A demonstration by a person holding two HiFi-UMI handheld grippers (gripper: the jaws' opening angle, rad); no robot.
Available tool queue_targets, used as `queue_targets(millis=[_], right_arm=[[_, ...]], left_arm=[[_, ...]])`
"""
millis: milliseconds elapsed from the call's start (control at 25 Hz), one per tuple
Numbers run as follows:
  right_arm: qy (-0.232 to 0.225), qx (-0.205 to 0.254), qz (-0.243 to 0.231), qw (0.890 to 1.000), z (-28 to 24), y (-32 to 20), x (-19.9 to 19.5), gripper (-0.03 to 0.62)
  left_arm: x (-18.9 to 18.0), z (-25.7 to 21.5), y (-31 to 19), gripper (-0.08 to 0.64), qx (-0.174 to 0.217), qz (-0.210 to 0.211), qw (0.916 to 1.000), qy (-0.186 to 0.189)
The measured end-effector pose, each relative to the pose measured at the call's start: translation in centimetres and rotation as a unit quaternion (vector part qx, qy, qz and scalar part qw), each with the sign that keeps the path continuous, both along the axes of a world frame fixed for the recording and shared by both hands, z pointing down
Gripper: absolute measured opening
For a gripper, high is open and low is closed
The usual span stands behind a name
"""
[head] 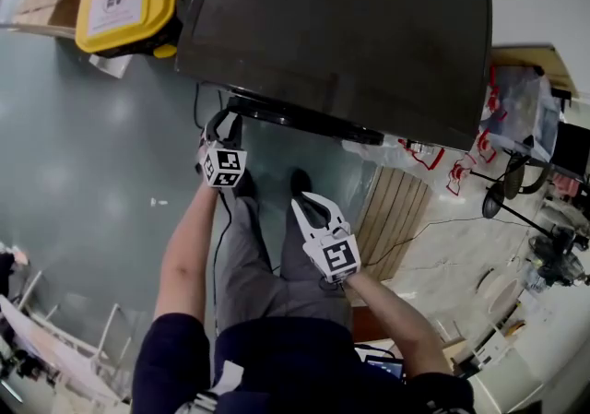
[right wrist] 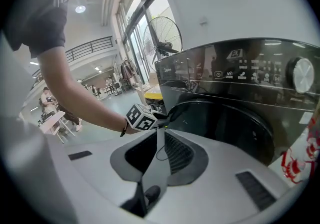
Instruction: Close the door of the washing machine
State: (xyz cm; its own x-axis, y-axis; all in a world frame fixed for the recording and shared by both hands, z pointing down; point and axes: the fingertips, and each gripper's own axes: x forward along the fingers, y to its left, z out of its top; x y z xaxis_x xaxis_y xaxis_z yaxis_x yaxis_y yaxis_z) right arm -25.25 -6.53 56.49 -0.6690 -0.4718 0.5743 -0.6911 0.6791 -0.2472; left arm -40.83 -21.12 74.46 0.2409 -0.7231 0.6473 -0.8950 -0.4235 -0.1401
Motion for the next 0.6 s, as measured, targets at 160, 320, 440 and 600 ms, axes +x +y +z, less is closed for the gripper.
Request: queue_targets(millis=[160, 320, 440, 600], right_arm=[[0.005, -0.007, 0.011, 1.000, 0.2, 0.0, 0.1, 0.066], [0.003, -0.009, 0.022, 1.000, 0.4, 0.2, 0.2, 0.066], [0.005, -0.012, 0.027, 1.000, 0.8, 0.3, 0.0, 0.066], [0.002, -0.013, 0.029, 1.000, 0.6, 0.5, -0.4, 0.066]], left_arm=[[-0.1, 0.0, -0.3, 0.121, -0.002, 0.005, 1.0000, 0.004], [0.1, 0.0, -0.5, 0.126, -0.001, 0.032, 0.9995, -0.003], [0.1, 0.1, -1.4, 0.127, -0.003, 0.046, 0.9989, -0.003], [0.3, -0.2, -1.5, 0.107, 0.003, 0.041, 0.9991, -0.008]])
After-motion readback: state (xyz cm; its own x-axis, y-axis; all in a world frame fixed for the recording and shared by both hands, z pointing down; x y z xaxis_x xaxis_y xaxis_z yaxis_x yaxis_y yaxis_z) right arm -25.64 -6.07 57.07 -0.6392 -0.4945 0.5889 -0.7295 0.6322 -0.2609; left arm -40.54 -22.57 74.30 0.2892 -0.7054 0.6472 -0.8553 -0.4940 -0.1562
